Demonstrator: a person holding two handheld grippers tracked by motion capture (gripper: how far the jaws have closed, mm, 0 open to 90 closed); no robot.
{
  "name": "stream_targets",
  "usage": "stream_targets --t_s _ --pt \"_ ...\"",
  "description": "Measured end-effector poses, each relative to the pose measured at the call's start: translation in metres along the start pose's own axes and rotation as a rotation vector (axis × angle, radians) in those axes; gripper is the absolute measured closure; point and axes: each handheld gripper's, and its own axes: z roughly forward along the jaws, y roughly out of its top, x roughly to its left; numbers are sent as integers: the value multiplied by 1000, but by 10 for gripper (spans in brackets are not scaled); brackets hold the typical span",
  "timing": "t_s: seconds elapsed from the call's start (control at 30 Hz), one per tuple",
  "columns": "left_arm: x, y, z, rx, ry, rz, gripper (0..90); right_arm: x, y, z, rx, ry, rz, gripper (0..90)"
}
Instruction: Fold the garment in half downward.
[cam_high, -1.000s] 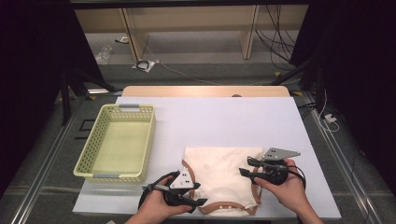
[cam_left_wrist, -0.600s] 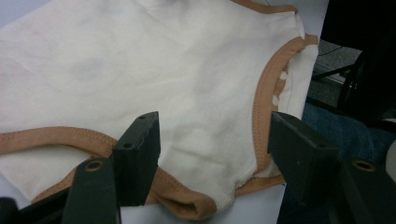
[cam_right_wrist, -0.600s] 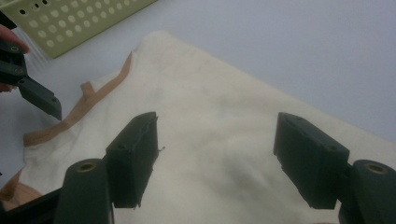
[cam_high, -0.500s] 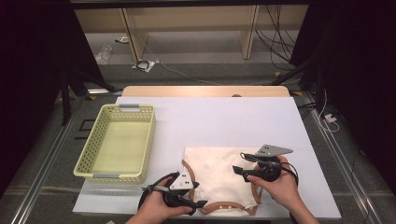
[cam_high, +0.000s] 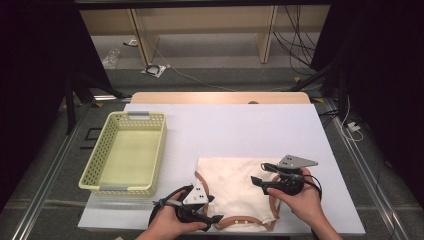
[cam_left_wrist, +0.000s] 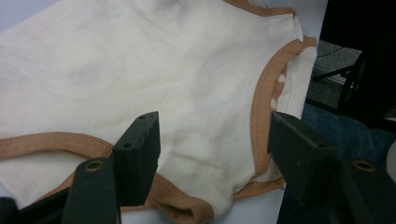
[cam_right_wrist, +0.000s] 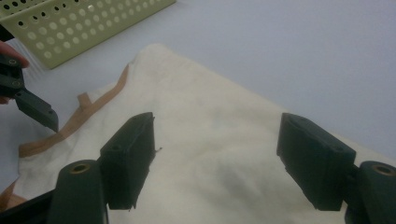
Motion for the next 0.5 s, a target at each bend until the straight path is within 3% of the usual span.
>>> stream_targets --t_s 0.5 --pt "-1 1 0 -3 0 1 345 0 1 -2 4 1 -5 285"
